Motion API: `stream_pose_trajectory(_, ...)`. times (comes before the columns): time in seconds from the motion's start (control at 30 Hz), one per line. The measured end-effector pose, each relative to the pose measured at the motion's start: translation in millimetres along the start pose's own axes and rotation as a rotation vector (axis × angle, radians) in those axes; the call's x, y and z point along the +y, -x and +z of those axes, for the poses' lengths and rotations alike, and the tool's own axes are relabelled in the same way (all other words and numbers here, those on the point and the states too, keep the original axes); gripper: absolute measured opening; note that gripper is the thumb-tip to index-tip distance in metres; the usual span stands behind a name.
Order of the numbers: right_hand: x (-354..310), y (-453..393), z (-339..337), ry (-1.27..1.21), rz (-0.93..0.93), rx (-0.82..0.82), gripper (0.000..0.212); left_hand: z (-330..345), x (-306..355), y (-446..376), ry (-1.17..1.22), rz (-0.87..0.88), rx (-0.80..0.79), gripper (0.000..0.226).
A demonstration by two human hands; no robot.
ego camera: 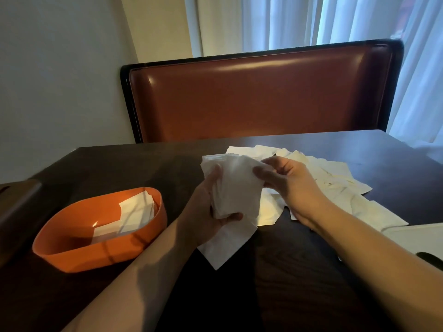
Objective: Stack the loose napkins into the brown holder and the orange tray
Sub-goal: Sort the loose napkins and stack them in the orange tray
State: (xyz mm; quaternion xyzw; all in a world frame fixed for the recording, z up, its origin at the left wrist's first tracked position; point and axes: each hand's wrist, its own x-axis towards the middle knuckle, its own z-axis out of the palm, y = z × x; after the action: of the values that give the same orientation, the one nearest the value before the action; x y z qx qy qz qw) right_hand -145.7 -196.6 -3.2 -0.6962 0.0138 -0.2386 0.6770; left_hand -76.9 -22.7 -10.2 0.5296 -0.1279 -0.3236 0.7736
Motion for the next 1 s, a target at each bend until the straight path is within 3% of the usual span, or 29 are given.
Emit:
stream_pose_trajectory(0.1, 5.4, 0.0, 0.7, 0.052, -0.016, 0.061, 0.021, 0.4, -0.6, -3.5, 0.098, -0.073, -0.043, 0.063)
stream_pose_trajectory(0.23, 0.3, 1.5, -0.5, 0.084, -0.060, 0.059, 0.020, 2.0, 0.2, -1.9, 0.055, -0.046, -0.110, 0.051)
stream_pose_trajectory(0.43, -3.3, 3.6, 1.9, 0.119, -0.072, 0.052, 0.017, -2.8, -3.5, -3.5, -0.005, -0.046, -0.151, 0.058)
stream_pose_trajectory(0.6, -0.9, 4.4, 6.9, 0.239, -0.130, 0.118, 0.017, -0.3, -3.2, 0.0, -0.100, -0.046, -0.190, 0.037)
stream_pose_trajectory(0.67, -4.1, 3.6, 3.9, 0.259, -0.157, 0.138, 0.014, -0.1, -4.5, -2.0, -0.098, -0.040, -0.166, 0.038)
stream_pose_trajectory(0.73, -9.8, 3.2, -1.1, 0.133, -0.104, 0.042, 0.016, -0.7, -4.7, -4.5, -0.064, -0.026, -0.134, 0.044)
stream_pose_trajectory(0.8, -15.6, 4.1, -4.6, -0.173, 0.044, -0.133, 0.018, -1.8, -5.4, -7.9, -0.052, -0.025, -0.120, 0.052)
stream_pose_trajectory(0.87, -15.7, 5.5, -4.5, -0.225, 0.104, -0.178, 0.018, -0.2, -6.1, -7.4, -0.035, -0.024, -0.140, 0.060)
stream_pose_trajectory(0.93, -11.4, 6.5, 0.9, -0.020, 0.033, -0.072, 0.015, 1.2, -5.3, -4.9, -0.034, -0.038, -0.170, 0.062)
stream_pose_trajectory(1.0, -6.4, 6.5, 9.5, 0.033, -0.009, 0.053, 0.013, 0.6, -6.2, -3.7, -0.051, -0.033, -0.240, 0.048)
